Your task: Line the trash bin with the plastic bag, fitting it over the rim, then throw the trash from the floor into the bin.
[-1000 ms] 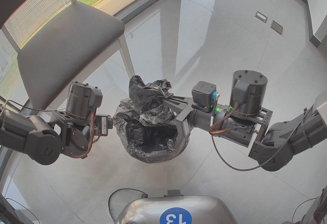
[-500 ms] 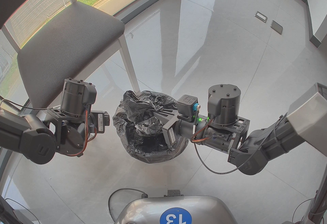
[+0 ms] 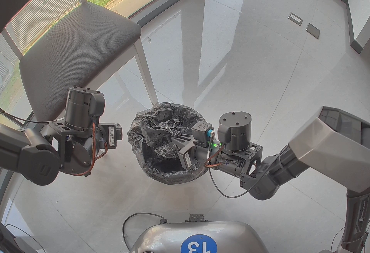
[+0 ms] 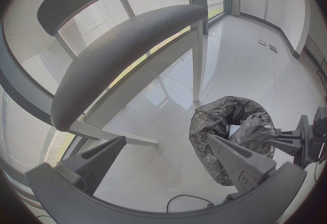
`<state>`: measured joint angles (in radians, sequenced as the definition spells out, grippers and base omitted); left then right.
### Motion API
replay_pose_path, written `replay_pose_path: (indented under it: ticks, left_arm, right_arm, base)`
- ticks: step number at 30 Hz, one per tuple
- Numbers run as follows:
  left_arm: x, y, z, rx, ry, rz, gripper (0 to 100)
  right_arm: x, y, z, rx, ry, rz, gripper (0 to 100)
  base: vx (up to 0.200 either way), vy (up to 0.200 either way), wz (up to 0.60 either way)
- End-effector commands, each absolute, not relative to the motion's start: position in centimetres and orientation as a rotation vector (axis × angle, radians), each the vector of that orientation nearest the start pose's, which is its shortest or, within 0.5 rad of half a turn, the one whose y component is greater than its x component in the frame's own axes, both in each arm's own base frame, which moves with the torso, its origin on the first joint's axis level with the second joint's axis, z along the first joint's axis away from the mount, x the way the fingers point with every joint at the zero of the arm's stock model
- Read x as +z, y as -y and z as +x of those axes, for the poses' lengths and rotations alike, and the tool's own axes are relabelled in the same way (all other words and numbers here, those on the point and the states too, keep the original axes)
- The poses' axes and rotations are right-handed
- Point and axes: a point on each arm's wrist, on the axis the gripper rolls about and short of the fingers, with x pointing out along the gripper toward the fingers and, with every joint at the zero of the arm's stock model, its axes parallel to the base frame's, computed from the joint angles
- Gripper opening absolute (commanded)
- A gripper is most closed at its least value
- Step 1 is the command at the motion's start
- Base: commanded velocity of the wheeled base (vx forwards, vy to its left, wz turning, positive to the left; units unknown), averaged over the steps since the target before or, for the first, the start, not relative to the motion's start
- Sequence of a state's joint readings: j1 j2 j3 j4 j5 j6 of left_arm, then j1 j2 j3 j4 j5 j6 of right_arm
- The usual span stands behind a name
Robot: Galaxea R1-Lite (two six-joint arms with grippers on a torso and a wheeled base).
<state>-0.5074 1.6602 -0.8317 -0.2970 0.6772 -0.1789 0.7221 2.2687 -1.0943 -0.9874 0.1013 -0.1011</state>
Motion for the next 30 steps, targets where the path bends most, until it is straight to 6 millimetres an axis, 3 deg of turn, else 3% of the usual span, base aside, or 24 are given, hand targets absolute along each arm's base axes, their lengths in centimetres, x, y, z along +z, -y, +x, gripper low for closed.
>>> replay_pose_path:
  ticks: [1,10,17,21,23,24,25,30]
  left_arm:
    - [17.7,12.4,25.2,0.202,-0.407,0.109,100]
    - [18.1,11.9,25.2,0.214,-0.398,0.095,100]
    - [18.3,12.0,25.1,0.209,-0.391,0.09,100]
    - [17.5,12.0,24.6,0.197,-0.415,0.102,100]
    - [16.7,12.2,24.0,0.115,-0.454,0.104,100]
    - [16.7,12.3,24.0,0.109,-0.454,0.102,100]
    - [16.4,12.4,23.6,0.045,-0.469,0.093,100]
    - [15.9,12.3,23.2,-0.028,-0.501,0.08,100]
  right_arm:
    - [5.2,-29.5,33.7,0.823,-0.172,-0.156,100]
    - [5.4,-29.3,34.5,0.807,-0.154,-0.147,100]
    - [8.7,-28.1,33.9,0.79,-0.109,-0.133,100]
    - [10.2,-25.2,32.5,0.726,-0.144,-0.154,100]
    - [10.8,-21.8,31.8,0.606,-0.204,-0.173,100]
    - [10.8,-21.6,31.7,0.6,-0.209,-0.174,100]
    - [11.1,-18.8,31.0,0.5,-0.256,-0.188,100]
    - [11.6,-13.1,29.6,0.33,-0.312,-0.192,100]
  base:
    - [0.0,0.0,0.0]
    - [0.0,0.0,0.0]
    - [0.0,0.0,0.0]
    - [0.0,0.0,0.0]
    - [0.0,0.0,0.0]
    - [0.0,0.0,0.0]
    - [0.0,0.0,0.0]
    - [0.0,0.0,0.0]
